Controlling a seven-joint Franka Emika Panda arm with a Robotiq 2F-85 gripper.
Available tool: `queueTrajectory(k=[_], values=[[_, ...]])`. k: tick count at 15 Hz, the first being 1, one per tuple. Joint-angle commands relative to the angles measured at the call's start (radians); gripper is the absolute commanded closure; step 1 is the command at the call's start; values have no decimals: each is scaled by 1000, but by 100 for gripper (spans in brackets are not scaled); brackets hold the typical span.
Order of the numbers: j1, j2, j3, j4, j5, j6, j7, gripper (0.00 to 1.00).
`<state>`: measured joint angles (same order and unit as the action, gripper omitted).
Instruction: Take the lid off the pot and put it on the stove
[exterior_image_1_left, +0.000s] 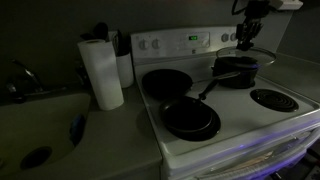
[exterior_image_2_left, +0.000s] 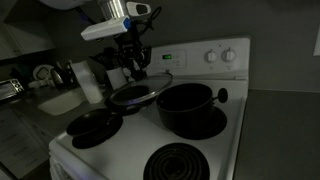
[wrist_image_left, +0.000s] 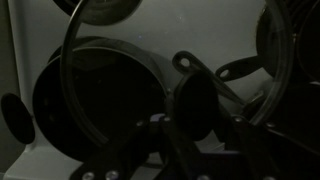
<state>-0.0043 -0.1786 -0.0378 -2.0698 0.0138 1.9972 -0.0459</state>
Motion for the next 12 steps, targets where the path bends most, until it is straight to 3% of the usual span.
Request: queueTrajectory(k=[1,5,12], values=[[9,-48,11,-58,10,7,-40,86],[34,-87,47,-143,7,43,18,86],[81,-202,142,-358,7,163,229,86]])
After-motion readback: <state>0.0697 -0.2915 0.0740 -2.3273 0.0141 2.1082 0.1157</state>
